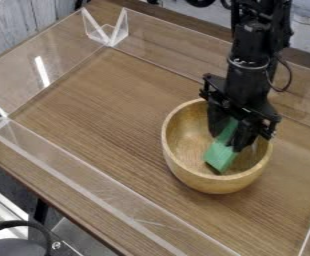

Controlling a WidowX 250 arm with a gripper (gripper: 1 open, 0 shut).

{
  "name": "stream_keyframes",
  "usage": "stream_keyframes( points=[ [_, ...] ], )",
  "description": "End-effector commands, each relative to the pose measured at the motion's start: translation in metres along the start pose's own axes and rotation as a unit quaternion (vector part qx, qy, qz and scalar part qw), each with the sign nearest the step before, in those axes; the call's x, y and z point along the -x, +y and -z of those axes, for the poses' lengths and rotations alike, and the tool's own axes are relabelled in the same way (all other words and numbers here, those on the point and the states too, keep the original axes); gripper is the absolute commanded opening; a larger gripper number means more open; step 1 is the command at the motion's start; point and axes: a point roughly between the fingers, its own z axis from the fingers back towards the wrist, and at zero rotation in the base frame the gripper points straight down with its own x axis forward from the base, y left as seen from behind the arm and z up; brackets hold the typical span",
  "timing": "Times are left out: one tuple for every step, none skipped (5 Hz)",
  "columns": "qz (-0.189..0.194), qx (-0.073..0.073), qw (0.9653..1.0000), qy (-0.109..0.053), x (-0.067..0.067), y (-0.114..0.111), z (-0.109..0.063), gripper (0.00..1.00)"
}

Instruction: Put the green block in the brown bowl

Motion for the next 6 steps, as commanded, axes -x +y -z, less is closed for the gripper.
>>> stream_keyframes(
  points=[
    [0.001, 0.000, 1.0000, 0.009, 0.0029, 0.0036, 0.0084, 0.00],
    [0.001, 0.001, 0.9999, 0.013, 0.0045, 0.0046, 0.0117, 0.00],
    [0.002, 0.001, 0.9999, 0.017, 0.0062, 0.0054, 0.0148, 0.00],
    [0.003, 0.002, 0.9998, 0.021, 0.0078, 0.0062, 0.0179, 0.00],
    [0.001, 0.002, 0.9997, 0.023, 0.0085, 0.0067, 0.0166, 1.00],
    [-0.002, 0.004, 0.9997, 0.022, 0.0087, 0.0073, 0.0129, 1.00]
  ],
)
